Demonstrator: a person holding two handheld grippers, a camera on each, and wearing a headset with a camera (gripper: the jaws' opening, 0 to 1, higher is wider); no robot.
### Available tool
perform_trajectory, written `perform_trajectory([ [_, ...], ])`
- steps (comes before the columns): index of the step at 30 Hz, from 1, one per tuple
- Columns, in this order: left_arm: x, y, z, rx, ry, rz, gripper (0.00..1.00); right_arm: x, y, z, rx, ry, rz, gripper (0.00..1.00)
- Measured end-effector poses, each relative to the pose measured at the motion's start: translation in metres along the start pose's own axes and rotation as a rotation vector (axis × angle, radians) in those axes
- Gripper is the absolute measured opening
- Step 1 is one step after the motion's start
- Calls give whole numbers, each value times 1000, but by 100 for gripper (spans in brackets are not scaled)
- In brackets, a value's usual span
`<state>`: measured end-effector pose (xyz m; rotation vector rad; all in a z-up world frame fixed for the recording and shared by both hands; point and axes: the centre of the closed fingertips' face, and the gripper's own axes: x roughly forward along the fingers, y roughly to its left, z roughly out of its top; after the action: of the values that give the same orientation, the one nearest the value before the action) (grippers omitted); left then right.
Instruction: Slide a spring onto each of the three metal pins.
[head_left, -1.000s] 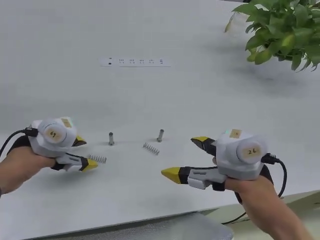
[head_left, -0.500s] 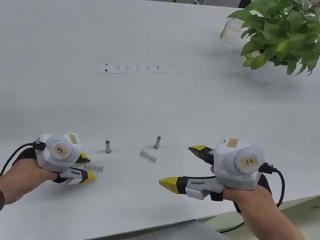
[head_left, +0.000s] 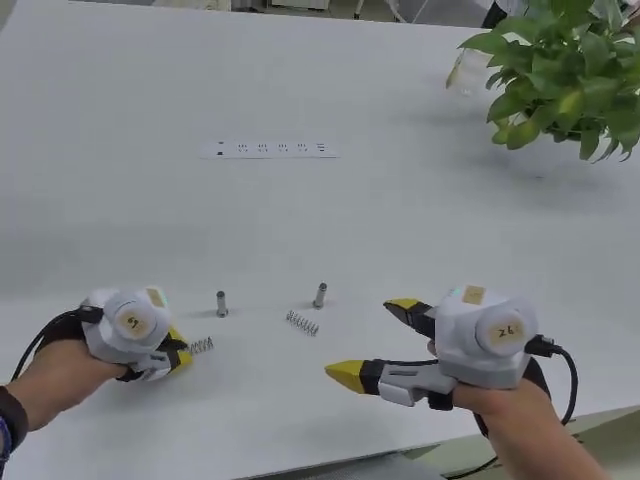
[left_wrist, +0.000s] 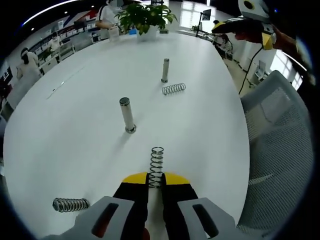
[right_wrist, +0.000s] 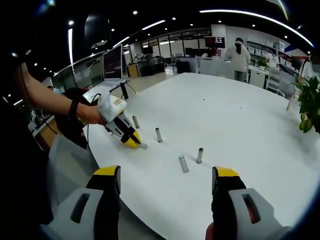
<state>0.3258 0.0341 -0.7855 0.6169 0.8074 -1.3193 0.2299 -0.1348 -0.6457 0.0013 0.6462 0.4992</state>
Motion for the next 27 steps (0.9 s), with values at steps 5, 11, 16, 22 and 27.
perform_trajectory([
  [5, -3, -9, -6, 15, 10, 2, 2, -1, 1, -5, 0, 10, 2, 73],
  [11, -23, -12, 4, -17, -48, 42, 2, -3, 1, -7, 4, 5, 7, 73],
  [16, -33, -15, 0, 17, -48, 67, 2, -3, 3, -7, 1, 3, 17, 72],
  [22, -43, -20, -1, 2, -73, 101, 2, -2, 7, -8, 2, 0, 32, 72],
  [27, -51, -29, 4, -7, -94, 123, 2, -2, 9, -9, -6, 5, 46, 72],
])
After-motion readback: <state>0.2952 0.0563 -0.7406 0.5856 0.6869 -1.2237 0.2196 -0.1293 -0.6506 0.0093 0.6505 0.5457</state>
